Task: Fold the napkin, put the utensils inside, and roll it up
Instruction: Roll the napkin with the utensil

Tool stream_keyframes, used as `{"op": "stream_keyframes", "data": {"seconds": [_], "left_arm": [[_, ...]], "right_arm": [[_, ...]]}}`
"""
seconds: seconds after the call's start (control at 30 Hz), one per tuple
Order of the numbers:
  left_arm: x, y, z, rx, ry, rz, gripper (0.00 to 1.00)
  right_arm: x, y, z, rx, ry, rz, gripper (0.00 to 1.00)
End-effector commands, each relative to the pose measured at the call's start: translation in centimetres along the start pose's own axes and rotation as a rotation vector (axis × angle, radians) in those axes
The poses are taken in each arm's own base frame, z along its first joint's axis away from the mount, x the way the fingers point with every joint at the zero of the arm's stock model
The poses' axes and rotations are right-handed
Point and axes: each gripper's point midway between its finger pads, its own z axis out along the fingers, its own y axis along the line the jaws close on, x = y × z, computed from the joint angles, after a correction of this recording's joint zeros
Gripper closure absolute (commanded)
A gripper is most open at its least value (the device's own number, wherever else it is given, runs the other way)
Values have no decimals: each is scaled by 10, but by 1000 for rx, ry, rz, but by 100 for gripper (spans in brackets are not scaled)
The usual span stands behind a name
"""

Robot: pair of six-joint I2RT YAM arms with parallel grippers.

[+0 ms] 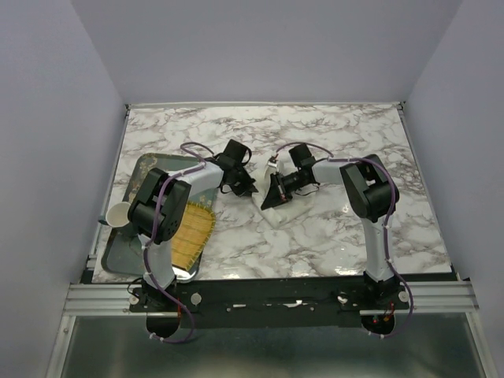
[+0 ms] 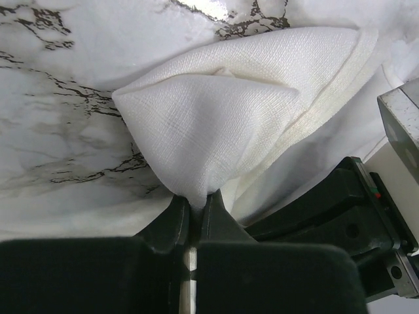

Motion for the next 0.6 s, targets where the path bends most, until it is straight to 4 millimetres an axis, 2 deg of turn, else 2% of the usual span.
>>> {"op": "stream_keyframes", "data": {"seconds": [0.0, 0.03, 0.1, 0.2, 0.23, 0.3, 0.33, 0.47, 0.57], "left_arm": [[16, 96, 27, -331, 27, 49, 100], [18, 96, 24, -344, 35, 51, 100], [20, 93, 20, -341, 34, 46, 100], [24, 87, 15, -334, 45, 55, 100], [26, 86, 14, -336, 50, 51, 100], [27, 83, 11, -325, 50, 43, 100], [28, 82, 11, -322, 52, 41, 100], [28, 79, 9, -315, 53, 35, 100], [32, 78, 9, -309, 70, 16, 100]], "right_arm": [[18, -39, -4, 208, 50, -20, 96], [18, -39, -5, 226, 53, -26, 94], [14, -34, -12, 294, 49, -63, 84], [11, -27, -22, 416, 48, -90, 78], [3, -13, -30, 441, 22, -123, 73], [1, -7, -38, 538, 12, -142, 68], [-7, 4, -46, 570, -17, -168, 66], [-12, 15, -65, 754, -52, -204, 60], [-14, 24, -60, 811, -86, -249, 57]]}}
